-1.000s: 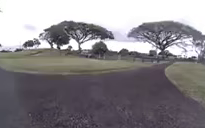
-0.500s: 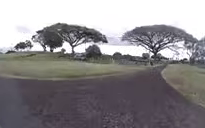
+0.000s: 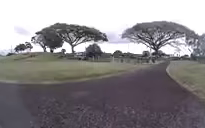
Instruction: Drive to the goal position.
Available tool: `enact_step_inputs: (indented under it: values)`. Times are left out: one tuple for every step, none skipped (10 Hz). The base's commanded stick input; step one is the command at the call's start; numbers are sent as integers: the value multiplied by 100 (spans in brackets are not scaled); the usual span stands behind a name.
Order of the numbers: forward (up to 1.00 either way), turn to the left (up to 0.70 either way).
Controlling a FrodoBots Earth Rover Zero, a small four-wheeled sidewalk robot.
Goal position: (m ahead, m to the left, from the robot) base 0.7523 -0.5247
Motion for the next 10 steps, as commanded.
enact_step_inputs:
  values:
    - [85,-27]
    - [85,-25]
    - [85,-20]
    - [85,-17]
    - [85,-3]
    - [85,0]
    - [85,0]
    - [85,0]
    - [85,-5]
    - [85,-11]
